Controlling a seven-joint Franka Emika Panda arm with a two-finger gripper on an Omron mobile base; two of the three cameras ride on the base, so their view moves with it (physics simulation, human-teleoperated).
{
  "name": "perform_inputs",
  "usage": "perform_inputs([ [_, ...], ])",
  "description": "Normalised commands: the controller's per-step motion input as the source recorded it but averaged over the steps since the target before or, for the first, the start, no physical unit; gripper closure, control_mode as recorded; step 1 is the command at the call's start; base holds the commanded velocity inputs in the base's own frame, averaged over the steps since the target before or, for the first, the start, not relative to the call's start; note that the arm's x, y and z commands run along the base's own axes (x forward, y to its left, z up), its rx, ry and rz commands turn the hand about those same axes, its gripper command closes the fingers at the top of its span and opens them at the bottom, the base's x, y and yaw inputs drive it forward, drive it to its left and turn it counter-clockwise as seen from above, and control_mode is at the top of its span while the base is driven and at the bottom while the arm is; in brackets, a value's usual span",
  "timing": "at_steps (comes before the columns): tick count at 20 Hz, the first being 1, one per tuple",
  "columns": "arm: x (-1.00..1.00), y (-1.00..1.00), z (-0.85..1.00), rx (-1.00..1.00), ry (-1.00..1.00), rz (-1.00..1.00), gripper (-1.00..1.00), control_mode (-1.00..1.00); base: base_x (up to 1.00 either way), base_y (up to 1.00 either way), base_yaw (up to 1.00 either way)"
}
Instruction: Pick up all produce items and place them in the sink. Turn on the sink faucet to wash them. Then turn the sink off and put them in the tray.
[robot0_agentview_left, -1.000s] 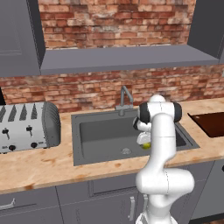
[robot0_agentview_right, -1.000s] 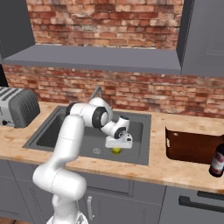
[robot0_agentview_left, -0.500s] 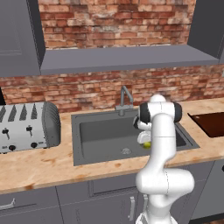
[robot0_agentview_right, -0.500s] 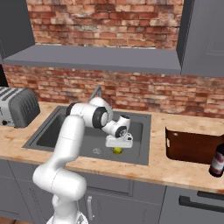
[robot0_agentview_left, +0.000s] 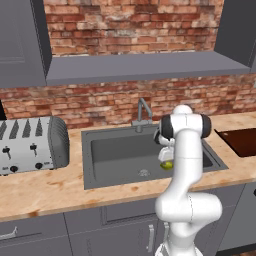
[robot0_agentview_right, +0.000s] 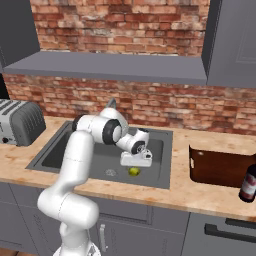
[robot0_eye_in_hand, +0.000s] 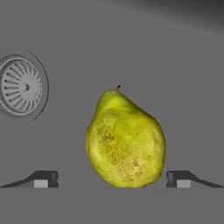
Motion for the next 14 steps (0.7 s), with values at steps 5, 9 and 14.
perform_inputs([
  [5, -0.16, 0.02, 0.52, 0.0, -0.09, 0.01, -1.0, -1.0, 0.0, 0.0, 0.0],
  [9, -0.21, 0.0, 0.58, 0.0, -0.12, 0.01, -1.0, -1.0, 0.0, 0.0, 0.0],
  [14, -0.3, 0.0, 0.61, 0.0, -0.16, 0.02, -1.0, -1.0, 0.0, 0.0, 0.0],
])
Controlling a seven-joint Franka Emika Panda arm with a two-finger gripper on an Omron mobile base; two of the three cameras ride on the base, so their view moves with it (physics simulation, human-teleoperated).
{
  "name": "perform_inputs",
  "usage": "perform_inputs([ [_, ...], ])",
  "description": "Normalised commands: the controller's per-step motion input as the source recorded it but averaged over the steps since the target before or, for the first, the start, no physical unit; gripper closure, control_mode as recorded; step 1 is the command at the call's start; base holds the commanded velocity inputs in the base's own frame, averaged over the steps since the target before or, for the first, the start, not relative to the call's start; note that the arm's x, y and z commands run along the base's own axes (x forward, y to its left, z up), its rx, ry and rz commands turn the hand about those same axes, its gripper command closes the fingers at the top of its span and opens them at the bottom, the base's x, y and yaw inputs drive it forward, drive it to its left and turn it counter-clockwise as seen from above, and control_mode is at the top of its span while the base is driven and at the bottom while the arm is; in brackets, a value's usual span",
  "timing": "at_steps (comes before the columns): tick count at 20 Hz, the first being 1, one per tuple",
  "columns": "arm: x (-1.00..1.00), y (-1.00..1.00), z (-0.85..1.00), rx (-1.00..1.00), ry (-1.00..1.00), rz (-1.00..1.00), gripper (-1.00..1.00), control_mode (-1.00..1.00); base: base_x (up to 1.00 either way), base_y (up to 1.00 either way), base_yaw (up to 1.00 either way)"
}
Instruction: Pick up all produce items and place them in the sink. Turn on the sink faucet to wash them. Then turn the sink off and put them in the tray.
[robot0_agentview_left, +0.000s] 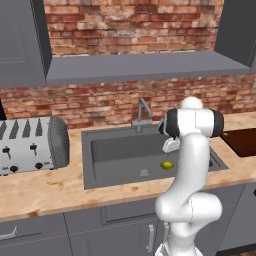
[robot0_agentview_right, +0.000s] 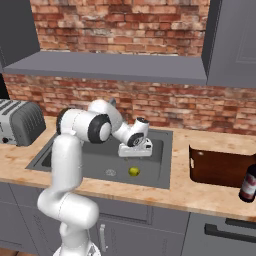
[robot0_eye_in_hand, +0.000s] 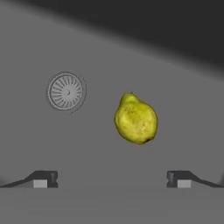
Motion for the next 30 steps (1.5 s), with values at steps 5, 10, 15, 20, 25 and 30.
perform_inputs([
  [5, -0.38, 0.02, 0.63, 0.0, -0.23, 0.02, -1.0, -1.0, 0.0, 0.0, 0.0],
  [10, -0.35, 0.1, 0.71, 0.0, -0.24, 0.01, -1.0, -1.0, 0.0, 0.0, 0.0],
  [15, -0.29, 0.16, 0.75, 0.0, -0.21, 0.0, -1.0, -1.0, 0.0, 0.0, 0.0],
  [20, -0.23, 0.15, 0.68, 0.0, -0.17, 0.0, -1.0, -1.0, 0.0, 0.0, 0.0],
  [25, -0.16, 0.09, 0.49, 0.0, -0.15, 0.0, -1.0, -1.0, 0.0, 0.0, 0.0],
  [30, -0.1, 0.03, 0.36, 0.02, -0.14, 0.0, -1.0, -1.0, 0.0, 0.0, 0.0],
])
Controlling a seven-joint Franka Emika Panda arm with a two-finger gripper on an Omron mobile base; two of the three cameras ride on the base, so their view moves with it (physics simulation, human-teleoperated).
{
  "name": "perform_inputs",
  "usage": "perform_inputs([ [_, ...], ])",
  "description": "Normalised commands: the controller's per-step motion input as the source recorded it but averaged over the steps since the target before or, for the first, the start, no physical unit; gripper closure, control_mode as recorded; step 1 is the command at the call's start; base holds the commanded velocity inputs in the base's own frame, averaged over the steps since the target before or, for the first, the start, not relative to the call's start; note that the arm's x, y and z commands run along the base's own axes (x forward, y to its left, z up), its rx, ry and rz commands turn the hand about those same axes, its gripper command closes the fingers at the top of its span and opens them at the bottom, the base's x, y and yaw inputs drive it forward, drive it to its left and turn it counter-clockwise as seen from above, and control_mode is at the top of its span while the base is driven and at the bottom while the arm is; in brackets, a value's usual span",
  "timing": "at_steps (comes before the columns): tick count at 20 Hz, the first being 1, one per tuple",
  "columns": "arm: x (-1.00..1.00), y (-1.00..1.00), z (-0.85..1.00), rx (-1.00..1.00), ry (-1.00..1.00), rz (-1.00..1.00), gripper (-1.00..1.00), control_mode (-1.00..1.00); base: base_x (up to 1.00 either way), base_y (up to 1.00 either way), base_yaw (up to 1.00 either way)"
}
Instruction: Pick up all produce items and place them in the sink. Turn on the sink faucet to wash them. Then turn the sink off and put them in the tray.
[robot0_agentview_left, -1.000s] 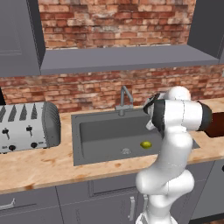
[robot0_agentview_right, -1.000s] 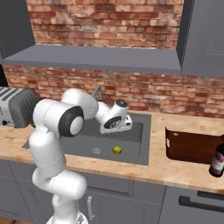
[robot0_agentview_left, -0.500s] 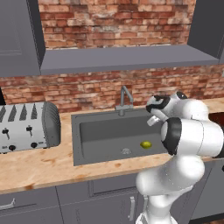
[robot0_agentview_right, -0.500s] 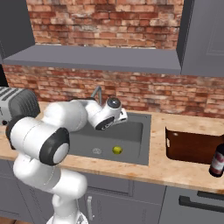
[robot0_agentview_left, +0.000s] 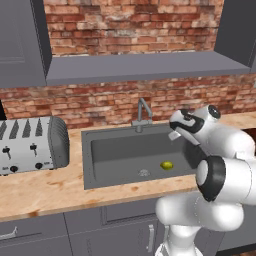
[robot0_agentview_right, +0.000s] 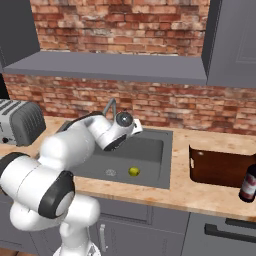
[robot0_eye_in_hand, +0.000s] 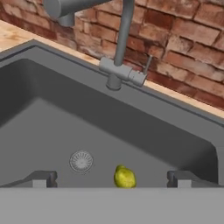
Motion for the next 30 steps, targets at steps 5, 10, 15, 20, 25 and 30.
perform_inputs([
  [5, -0.07, 0.01, 0.16, 0.08, -0.04, 0.0, -1.0, -1.0, 0.0, 0.0, 0.0],
  [10, -0.24, -0.02, 0.05, 0.16, -0.06, 0.0, -1.0, -1.0, 0.0, 0.0, 0.0],
  [15, -0.06, 0.0, 0.2, 0.23, -0.04, 0.0, -1.0, -1.0, 0.0, 0.0, 0.0],
  [20, 0.0, 0.0, 0.13, 0.16, -0.02, 0.0, -1.0, -1.0, 0.0, 0.0, 0.0],
  [25, 0.02, 0.0, 0.0, 0.0, 0.0, 0.0, -1.0, -1.0, 0.0, 0.0, 0.0],
  [30, 0.01, -0.04, 0.01, 0.0, -0.01, 0.0, -1.0, -1.0, 0.0, 0.0, 0.0],
])
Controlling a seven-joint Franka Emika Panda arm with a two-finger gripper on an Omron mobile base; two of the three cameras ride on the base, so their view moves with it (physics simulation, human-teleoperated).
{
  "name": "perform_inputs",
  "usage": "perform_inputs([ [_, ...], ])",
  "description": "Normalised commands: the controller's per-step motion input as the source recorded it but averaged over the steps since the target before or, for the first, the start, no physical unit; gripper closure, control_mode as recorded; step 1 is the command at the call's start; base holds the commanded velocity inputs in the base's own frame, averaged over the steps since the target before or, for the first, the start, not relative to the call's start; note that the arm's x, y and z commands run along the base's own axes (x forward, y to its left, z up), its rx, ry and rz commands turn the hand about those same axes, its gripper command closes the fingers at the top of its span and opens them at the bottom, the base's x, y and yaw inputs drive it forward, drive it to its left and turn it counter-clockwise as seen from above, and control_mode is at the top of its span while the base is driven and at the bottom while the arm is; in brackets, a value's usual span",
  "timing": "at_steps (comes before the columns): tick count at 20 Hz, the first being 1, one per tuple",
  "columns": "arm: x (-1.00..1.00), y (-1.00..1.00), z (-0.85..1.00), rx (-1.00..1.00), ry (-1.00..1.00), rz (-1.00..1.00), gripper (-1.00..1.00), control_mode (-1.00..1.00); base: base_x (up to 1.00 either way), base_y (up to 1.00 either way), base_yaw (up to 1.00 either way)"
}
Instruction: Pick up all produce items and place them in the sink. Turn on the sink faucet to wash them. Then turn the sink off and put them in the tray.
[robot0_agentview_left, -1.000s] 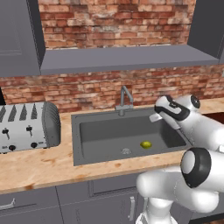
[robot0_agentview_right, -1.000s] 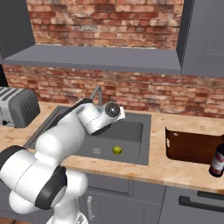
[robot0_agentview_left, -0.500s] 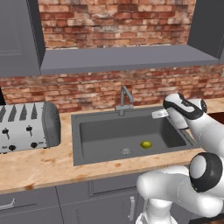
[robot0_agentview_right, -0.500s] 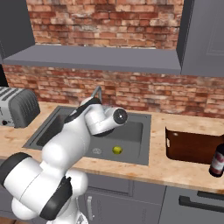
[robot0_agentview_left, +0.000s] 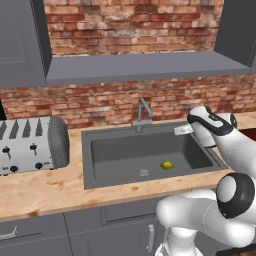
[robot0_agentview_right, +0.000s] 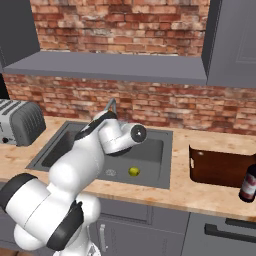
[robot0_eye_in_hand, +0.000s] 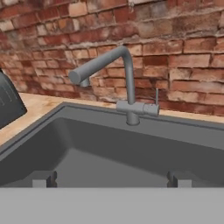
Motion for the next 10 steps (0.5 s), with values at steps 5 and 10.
perform_inputs([
  [5, 0.0, -0.25, 0.0, 0.0, -0.01, 0.0, -1.0, -1.0, 0.0, 0.0, 0.0],
  [10, 0.05, -0.15, 0.0, 0.0, 0.0, 0.0, -1.0, -1.0, 0.0, 0.0, 0.0],
])
